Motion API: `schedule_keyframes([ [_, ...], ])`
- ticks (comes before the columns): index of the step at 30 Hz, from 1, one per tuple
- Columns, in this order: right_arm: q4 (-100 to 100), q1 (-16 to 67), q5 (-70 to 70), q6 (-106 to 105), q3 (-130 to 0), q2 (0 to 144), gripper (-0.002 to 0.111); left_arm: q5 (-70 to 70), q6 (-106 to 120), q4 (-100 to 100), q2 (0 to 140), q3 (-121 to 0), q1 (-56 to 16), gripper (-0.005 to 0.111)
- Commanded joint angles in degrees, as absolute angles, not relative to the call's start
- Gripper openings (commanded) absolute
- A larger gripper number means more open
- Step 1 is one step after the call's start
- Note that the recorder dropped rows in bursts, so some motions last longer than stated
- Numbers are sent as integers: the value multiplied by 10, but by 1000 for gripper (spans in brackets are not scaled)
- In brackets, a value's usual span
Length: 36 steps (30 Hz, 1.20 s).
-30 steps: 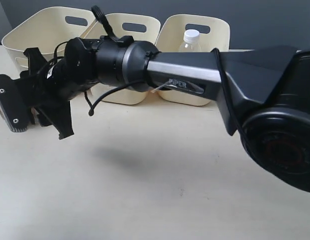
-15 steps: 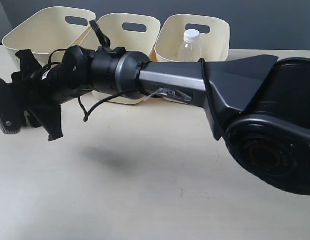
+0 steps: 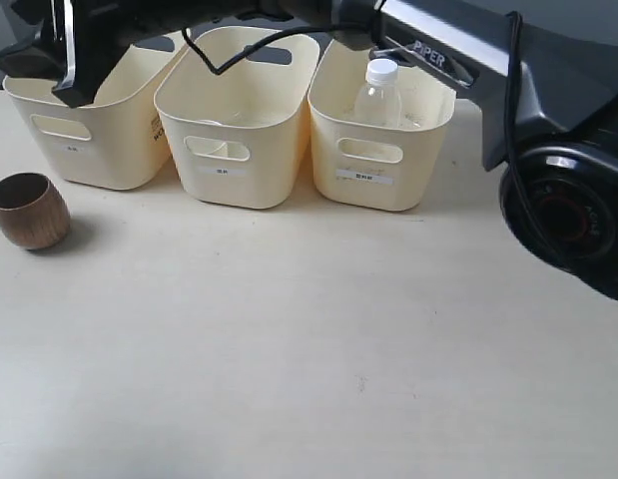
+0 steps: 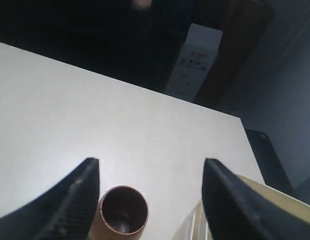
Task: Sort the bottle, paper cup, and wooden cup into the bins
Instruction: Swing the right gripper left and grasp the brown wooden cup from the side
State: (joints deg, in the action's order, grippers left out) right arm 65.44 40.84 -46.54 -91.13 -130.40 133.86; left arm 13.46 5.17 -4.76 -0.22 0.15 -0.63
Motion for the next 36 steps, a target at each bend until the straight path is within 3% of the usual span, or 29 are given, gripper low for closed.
schedule_keyframes([
  [1,654,406,-445,-905,-1313,1342,58,133,51,-46,0,0,-8,0],
  [13,443,457,-424,-992,-1354,1464,55,133,51,-46,0,0,-8,0],
  [21,408,470,-371,-1084,-1354,1501,56,133,51,-46,0,0,-8,0],
  [27,416,473,-345,-1116,-1354,1513,69,133,51,-46,0,0,-8,0],
  [36,416,497,-311,-1165,-1358,1520,69,133,51,-46,0,0,-8,0],
])
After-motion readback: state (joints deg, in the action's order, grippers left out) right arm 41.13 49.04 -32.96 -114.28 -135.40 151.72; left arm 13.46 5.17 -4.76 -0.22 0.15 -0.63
